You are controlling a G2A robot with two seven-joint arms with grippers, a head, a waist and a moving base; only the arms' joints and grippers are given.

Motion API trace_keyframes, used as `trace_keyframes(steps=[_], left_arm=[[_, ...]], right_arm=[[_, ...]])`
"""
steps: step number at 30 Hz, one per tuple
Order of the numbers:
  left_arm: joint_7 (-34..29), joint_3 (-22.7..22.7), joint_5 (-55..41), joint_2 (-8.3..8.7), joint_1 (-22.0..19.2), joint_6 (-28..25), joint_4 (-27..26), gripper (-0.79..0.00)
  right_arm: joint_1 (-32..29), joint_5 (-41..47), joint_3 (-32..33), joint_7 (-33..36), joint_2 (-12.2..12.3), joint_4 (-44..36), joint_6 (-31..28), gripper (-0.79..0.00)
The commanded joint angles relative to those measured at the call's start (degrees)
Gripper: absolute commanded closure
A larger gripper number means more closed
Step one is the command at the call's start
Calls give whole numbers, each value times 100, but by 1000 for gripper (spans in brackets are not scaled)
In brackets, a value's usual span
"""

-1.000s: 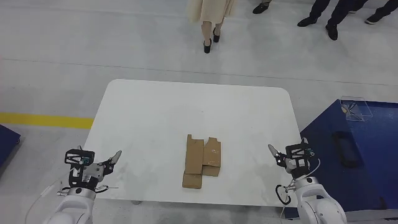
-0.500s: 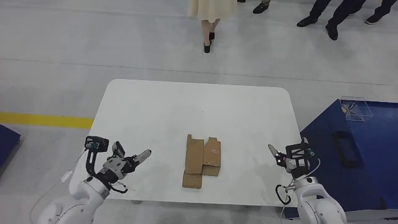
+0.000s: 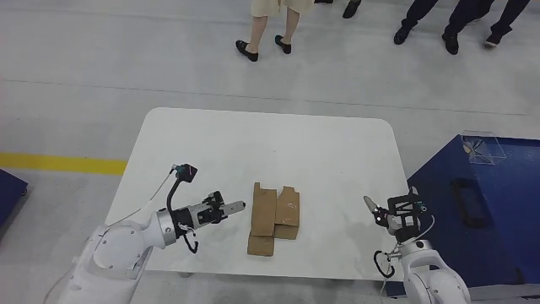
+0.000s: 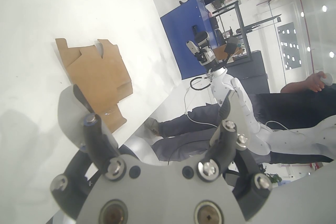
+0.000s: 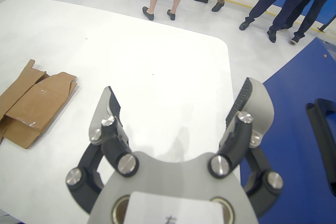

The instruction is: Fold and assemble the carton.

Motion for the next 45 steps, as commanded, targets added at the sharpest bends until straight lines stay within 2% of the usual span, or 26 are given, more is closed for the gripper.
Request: trace_keyframes(steps=[1, 4, 6, 7, 8, 11, 15, 20, 22, 25, 34, 40, 45], left_arm=[[0, 0, 1, 0, -1, 0, 0, -785], [0, 0, 1, 0, -1, 0, 0, -785], [-3, 73, -402, -19, 20, -79, 20, -785], [-13, 141, -919, -43, -23, -161, 172, -785], [-75, 214, -1026, -53, -151, -238, 369, -785], [-95, 664, -1345, -140, -682, -372, 1046, -785], [4, 1298, -1252, -280, -1395, -483, 1963, -785], [82, 1804, -1044, -415, -2016, -554, 2949, -785], [54, 1967, -1116, -468, -2142, -607, 3225, -785], [-86, 2156, -1178, -530, -2336, -649, 3661, -785], [53, 2652, -1096, -735, -2731, -839, 4734, -785], [128, 2767, -1294, -835, -2848, -1073, 5147, -785], [62, 2706, -1564, -855, -2869, -1373, 5225, -785]], right_arm=[[0, 0, 0, 0, 0, 0, 0, -785], [0, 0, 0, 0, 0, 0, 0, -785], [2, 97, -19, 11, -4, -14, -50, -785], [29, 670, -51, 163, -24, -40, -281, -785], [96, 1067, -19, 341, -28, -61, -480, -785], [390, 2410, -67, 1056, -51, 86, -1007, -785], [937, 4045, -296, 2292, -70, 663, -1595, -785], [1710, 5972, -595, 3891, -96, 1653, -1707, -785], [1999, 6426, -732, 4358, -106, 2045, -1734, -785], [2313, 6813, -961, 4719, -133, 2528, -1807, -785], [3122, 7034, -1730, 4899, -270, 3688, -1719, -785], [3543, 7333, -2134, 5063, -377, 4326, -1756, -785], [3863, 7422, -2476, 5068, -481, 4813, -1771, -785]])
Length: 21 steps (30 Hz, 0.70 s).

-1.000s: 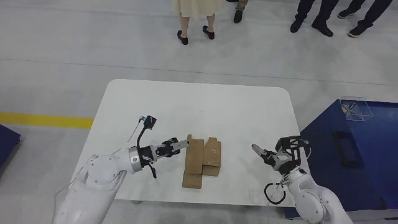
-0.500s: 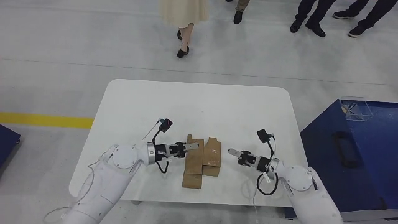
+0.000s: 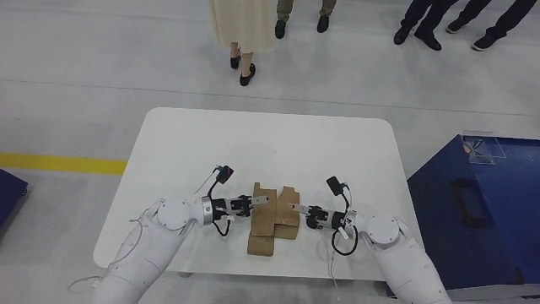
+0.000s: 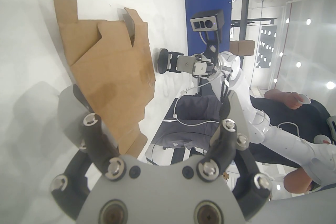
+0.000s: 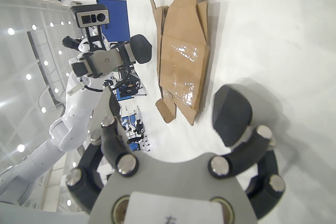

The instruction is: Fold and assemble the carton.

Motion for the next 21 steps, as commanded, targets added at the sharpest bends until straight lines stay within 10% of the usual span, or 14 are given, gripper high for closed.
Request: trace_keyframes(steps=[1, 11, 14, 21], left_arm=[[-7, -37, -58, 4, -4, -103, 11, -785], [114, -286, -279, 73, 194, -393, -243, -785], [103, -361, -268, 109, 270, -388, -360, -785], [119, -507, -146, 190, 423, -221, -571, -785]], right_arm=[[131, 8, -147, -41, -47, 192, 5, -785], [499, -167, -685, -347, -226, 607, -17, -486], [546, -177, -760, -414, -255, 652, -54, -268], [404, -39, -359, -400, -113, 219, -427, -477]])
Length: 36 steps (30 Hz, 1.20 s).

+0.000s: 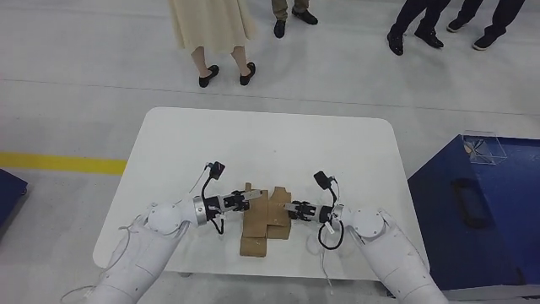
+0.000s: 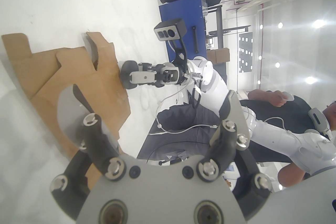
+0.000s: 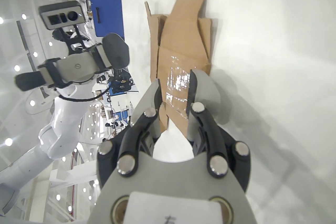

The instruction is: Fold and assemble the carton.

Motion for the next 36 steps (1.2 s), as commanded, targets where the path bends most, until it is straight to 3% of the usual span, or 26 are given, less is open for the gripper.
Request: trace_keyframes(steps=[1, 7, 16, 27, 30, 34, 36], left_arm=[[-13, -59, 52, 32, 36, 54, -56, -785], [-456, -227, 366, 176, 148, 621, -287, -785], [-472, 41, 902, 157, 72, 1030, -216, -785], [-532, 411, 731, -18, -177, 907, 290, -785], [-594, 509, 589, -79, -229, 808, 412, -705], [-567, 540, 231, -157, -293, 641, 626, -296], [-580, 563, 116, -193, -347, 605, 766, -191]], right_arm=[[-124, 59, 221, 92, 80, -279, -83, -517], [-779, -474, 790, -49, 324, -1440, 85, -782], [-1030, -806, 669, -318, 343, -1818, 521, -785], [-862, -887, 452, -413, 312, -1595, 615, -785], [-792, -848, 388, -426, 294, -1476, 632, -785], [-683, -779, 298, -434, 267, -1275, 641, -785], [-630, -733, 261, -423, 254, -1183, 639, -785]])
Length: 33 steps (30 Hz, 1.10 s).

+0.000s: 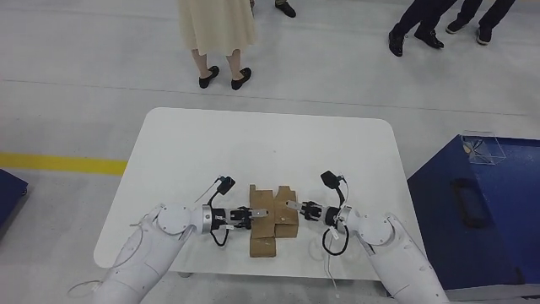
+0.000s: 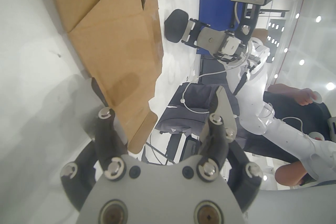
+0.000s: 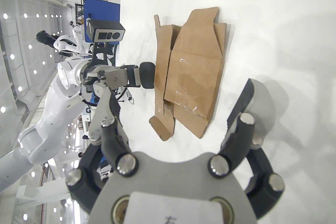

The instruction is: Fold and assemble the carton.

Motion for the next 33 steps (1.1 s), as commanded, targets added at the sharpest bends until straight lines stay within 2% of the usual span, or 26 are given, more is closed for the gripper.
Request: trace_keyframes(steps=[1, 3, 11, 14, 15, 16, 19, 23, 25, 28, 31, 33], left_arm=[[-19, 24, -137, -40, -64, -24, 163, -194], [-10, 70, -187, -81, -124, -24, 310, -222], [18, 309, -304, -275, -325, -49, 769, -252], [-9, 386, -361, -348, -384, -108, 902, -212], [-4, 412, -362, -371, -406, -139, 939, -74], [13, 428, -384, -393, -423, -175, 981, 0], [65, 426, -453, -431, -471, -369, 1029, 0], [14, 266, -647, -401, -517, -804, 1061, 0], [-28, 127, -767, -350, -501, -1025, 961, 0], [-295, -182, -1250, -240, -333, -1351, 539, 0], [-870, -499, -2084, -131, 28, -1414, -259, 0], [-1207, -642, -2496, -58, 286, -1176, -791, 0]], right_arm=[[56, 55, -34, 20, -12, 107, -4, -785], [110, 86, -66, 30, -23, 205, -22, -785], [292, 290, -191, 133, -70, 536, -73, -754], [336, 330, -219, 154, -80, 611, -104, -745], [349, 350, -225, 160, -83, 632, -114, -745], [361, 380, -228, 163, -86, 652, -126, -748], [396, 540, -156, 181, -79, 698, -204, -785], [383, 968, 236, 390, 13, 717, -480, -785], [336, 1356, 528, 705, 85, 684, -616, -785], [219, 1960, 998, 1294, 209, 589, -878, -785], [102, 2686, 1304, 2059, 291, 500, -1017, -785], [81, 3300, 1397, 2646, 311, 526, -992, -785]])
